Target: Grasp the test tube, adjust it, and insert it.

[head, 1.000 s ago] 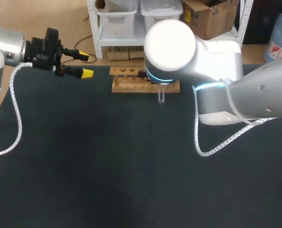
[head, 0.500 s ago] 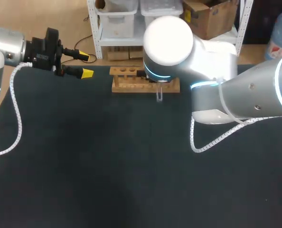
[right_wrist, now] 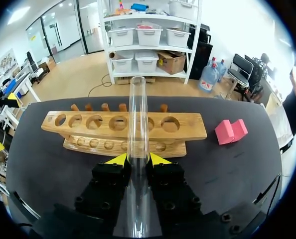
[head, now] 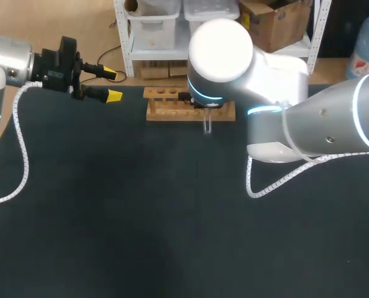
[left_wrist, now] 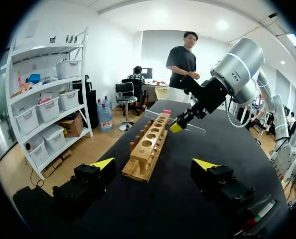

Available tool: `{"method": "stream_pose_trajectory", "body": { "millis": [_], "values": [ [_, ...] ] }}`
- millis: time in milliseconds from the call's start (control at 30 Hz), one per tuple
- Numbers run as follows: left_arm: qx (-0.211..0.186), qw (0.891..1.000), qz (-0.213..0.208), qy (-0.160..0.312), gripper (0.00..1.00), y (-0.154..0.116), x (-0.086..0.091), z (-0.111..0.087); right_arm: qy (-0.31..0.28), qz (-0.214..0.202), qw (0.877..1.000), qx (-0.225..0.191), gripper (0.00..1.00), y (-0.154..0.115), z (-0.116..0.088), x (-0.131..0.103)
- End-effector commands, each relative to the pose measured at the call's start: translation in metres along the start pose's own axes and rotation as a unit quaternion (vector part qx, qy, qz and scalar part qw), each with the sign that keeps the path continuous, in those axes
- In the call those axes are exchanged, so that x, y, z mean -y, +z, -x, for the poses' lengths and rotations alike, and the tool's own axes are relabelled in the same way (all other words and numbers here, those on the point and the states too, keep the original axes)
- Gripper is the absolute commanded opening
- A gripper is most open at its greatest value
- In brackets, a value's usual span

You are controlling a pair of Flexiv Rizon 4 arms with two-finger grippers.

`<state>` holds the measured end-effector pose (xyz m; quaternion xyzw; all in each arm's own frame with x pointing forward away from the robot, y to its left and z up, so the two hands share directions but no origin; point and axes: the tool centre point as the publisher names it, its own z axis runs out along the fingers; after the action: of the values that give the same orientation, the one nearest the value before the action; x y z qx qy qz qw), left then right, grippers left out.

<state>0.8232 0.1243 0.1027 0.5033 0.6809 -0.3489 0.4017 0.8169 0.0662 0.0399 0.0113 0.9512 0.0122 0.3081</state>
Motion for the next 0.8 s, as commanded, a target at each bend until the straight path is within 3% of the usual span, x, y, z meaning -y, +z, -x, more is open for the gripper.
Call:
{"method": "stream_pose_trajectory", "body": {
  "millis": [33, 800],
  "values": [
    [0.001, 1.000, 0.001, 0.001, 1.00, 0.000, 0.001, -0.001, 0.000, 0.001, 1.000, -0.002, 0.00, 0.004, -0.001, -0.001],
    [0.001, 1.000, 0.001, 0.001, 1.00, 0.000, 0.001, -0.001, -0.001, 0.020, 0.999, -0.030, 0.00, 0.017, -0.011, -0.004]
  ]
}}
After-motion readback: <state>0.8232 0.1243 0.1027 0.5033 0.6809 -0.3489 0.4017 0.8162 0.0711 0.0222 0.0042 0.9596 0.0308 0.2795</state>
